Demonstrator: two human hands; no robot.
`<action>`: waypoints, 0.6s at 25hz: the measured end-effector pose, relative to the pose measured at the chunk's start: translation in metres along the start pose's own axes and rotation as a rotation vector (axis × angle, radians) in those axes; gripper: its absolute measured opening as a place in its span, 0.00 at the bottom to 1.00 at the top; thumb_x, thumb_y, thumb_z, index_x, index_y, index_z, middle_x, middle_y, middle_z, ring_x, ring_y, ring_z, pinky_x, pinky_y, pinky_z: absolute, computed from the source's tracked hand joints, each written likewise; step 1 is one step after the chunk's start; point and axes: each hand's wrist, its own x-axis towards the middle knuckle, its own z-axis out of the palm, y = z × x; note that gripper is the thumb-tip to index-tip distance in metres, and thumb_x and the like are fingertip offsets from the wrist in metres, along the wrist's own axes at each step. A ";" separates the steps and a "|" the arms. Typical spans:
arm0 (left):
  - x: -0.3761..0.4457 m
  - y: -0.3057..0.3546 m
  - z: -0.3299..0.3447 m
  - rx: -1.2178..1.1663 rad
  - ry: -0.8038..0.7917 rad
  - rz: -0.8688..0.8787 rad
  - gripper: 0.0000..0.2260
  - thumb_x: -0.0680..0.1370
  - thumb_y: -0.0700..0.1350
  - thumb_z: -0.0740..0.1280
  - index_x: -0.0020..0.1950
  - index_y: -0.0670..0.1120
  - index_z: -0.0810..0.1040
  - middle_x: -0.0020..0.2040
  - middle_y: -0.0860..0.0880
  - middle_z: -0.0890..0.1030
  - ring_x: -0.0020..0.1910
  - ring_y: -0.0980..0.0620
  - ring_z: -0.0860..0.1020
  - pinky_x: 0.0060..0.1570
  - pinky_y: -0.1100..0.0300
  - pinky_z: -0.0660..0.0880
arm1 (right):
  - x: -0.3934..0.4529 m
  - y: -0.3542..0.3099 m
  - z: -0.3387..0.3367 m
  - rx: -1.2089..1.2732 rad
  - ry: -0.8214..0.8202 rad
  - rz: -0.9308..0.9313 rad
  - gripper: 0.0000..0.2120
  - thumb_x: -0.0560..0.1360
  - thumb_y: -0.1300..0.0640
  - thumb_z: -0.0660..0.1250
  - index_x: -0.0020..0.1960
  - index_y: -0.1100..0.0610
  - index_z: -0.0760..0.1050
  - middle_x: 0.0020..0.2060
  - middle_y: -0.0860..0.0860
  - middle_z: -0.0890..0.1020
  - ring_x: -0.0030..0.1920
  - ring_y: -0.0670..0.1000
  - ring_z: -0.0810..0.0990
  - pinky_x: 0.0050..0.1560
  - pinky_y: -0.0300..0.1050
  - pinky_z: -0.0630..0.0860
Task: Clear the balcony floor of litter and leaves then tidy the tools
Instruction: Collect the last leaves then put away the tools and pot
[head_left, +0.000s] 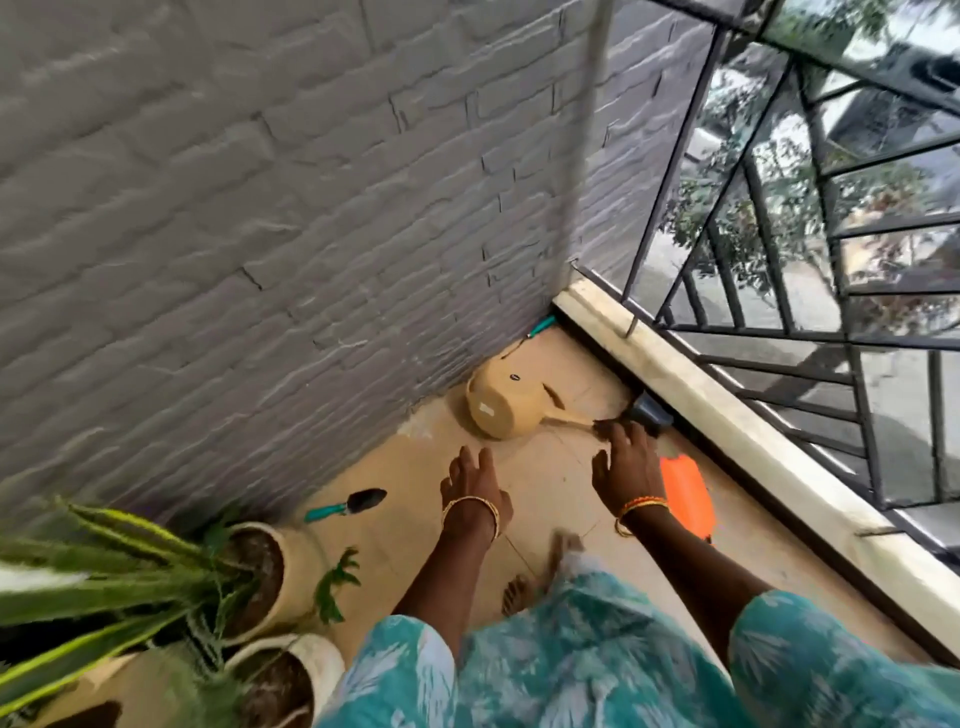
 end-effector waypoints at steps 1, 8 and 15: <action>0.017 -0.002 -0.006 0.011 -0.022 0.009 0.27 0.79 0.46 0.60 0.76 0.46 0.55 0.77 0.42 0.52 0.75 0.43 0.55 0.69 0.50 0.60 | 0.012 0.000 0.006 0.018 -0.010 0.032 0.16 0.67 0.64 0.65 0.54 0.65 0.76 0.52 0.66 0.75 0.50 0.67 0.74 0.49 0.56 0.74; 0.139 0.013 -0.025 0.079 -0.170 0.032 0.21 0.78 0.45 0.60 0.71 0.45 0.62 0.75 0.42 0.57 0.72 0.43 0.60 0.65 0.50 0.65 | 0.109 0.017 0.050 0.117 -0.117 0.349 0.15 0.69 0.67 0.65 0.55 0.67 0.75 0.54 0.66 0.74 0.55 0.67 0.73 0.54 0.56 0.73; 0.275 0.032 0.012 0.051 -0.251 -0.011 0.18 0.78 0.46 0.59 0.67 0.43 0.66 0.72 0.42 0.62 0.70 0.42 0.63 0.64 0.50 0.65 | 0.209 0.055 0.120 0.130 -0.162 0.512 0.12 0.71 0.66 0.63 0.54 0.65 0.75 0.54 0.64 0.75 0.56 0.64 0.72 0.54 0.52 0.71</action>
